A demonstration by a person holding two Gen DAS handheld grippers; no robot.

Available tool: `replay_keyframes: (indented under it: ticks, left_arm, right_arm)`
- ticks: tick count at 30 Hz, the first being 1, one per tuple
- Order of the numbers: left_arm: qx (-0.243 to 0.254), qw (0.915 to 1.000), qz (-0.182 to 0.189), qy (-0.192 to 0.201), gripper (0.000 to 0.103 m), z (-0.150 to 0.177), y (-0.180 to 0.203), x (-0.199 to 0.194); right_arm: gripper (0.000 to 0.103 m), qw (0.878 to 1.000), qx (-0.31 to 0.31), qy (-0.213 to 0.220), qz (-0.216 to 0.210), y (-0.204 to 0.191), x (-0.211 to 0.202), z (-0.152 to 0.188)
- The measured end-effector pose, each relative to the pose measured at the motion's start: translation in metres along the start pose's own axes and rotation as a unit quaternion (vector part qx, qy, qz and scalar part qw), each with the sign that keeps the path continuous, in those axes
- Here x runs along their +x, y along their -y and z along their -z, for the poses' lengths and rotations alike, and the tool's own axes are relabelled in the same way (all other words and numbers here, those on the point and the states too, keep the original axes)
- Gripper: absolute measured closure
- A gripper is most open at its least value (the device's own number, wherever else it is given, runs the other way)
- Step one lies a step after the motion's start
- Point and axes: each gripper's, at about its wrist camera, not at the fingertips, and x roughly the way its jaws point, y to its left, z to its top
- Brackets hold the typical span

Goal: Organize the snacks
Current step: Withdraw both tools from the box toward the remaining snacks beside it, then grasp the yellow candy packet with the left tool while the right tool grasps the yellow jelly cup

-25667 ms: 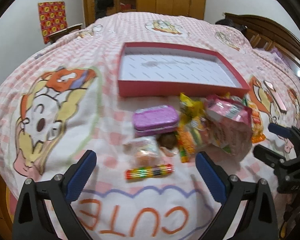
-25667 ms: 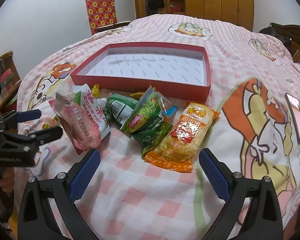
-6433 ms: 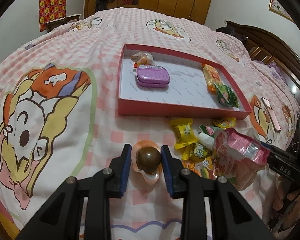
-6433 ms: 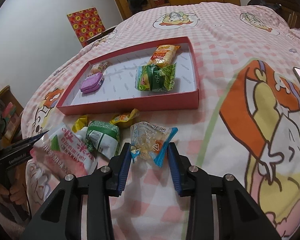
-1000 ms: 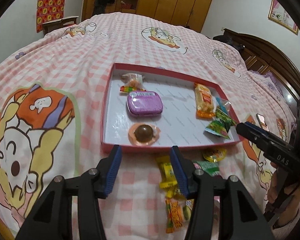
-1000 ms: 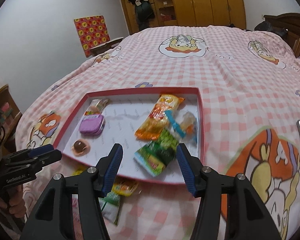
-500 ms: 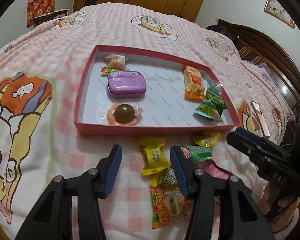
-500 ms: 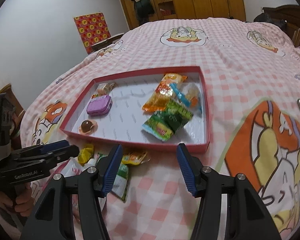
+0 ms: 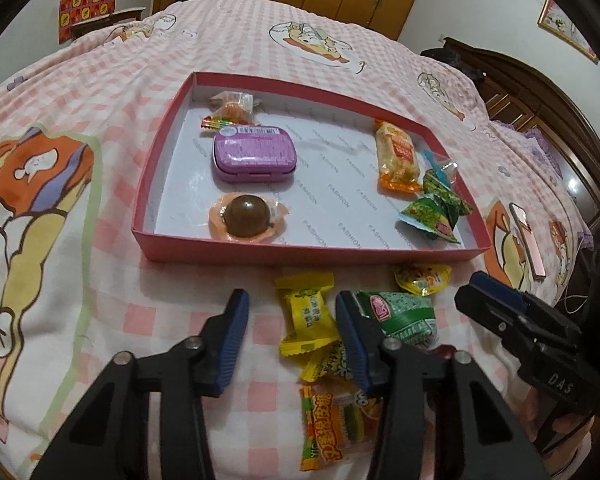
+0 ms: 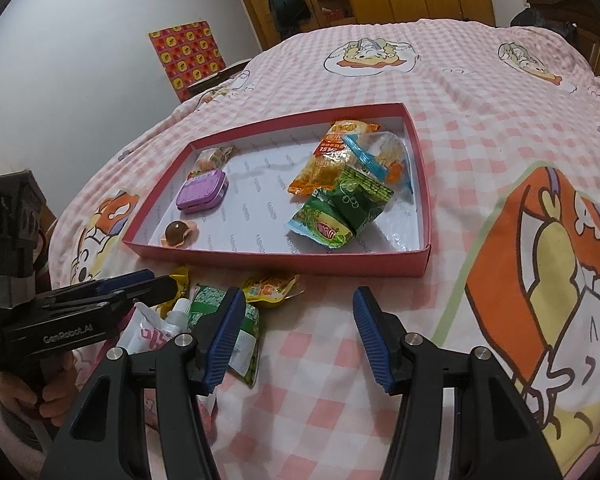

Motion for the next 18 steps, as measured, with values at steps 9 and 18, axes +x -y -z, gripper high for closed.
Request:
replay_keyframes:
  ticks: [9, 18]
  left_arm:
    - [-0.022, 0.9995, 0.020, -0.006, 0.064, 0.0000, -0.0030, 0.0086]
    - [-0.027, 0.9993, 0.028, -0.003, 0.073, 0.0004, -0.0053, 0.0089]
  right_arm:
    - [0.046, 1.000, 0.005, -0.003, -0.006, 0.0016, 0.0033, 0.0028]
    - [0.046, 1.000, 0.006, -0.005, -0.007, 0.0017, 0.0046, 0.0042]
